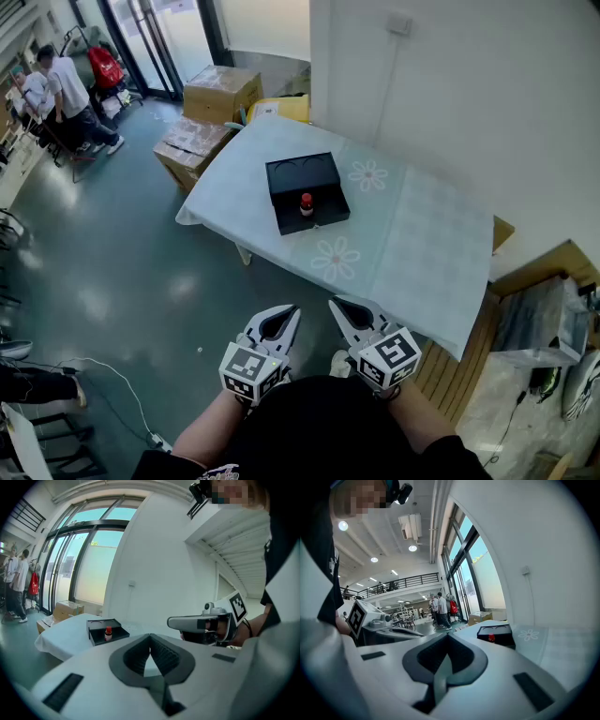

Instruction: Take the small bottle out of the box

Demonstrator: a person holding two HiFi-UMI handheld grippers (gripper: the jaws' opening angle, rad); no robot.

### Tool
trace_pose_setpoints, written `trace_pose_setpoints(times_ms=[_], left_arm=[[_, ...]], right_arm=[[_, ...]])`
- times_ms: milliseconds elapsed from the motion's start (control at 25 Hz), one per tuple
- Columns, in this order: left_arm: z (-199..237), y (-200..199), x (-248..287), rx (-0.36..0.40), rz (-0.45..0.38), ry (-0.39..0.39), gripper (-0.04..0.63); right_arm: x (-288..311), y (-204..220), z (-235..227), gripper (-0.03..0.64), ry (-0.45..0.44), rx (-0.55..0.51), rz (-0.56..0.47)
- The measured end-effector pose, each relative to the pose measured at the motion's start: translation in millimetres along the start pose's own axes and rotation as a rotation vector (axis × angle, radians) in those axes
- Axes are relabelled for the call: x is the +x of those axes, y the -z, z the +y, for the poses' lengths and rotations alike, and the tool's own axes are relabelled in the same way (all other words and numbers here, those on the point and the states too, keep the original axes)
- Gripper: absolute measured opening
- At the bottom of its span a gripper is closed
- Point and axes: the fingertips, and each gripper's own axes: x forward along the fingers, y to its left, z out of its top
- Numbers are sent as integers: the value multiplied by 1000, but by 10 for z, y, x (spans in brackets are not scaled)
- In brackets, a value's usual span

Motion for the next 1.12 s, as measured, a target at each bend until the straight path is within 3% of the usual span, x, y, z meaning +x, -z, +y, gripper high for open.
trace_pose_setpoints(times_ms=[400,1120], left_arm=[[-35,161,67,28,28,2,28],[-187,187,422,-9,7,-110,28]], right_arm=[[-35,-12,-115,23,-15,7,-12],[-17,-77,-609,23,-144,-49,4]])
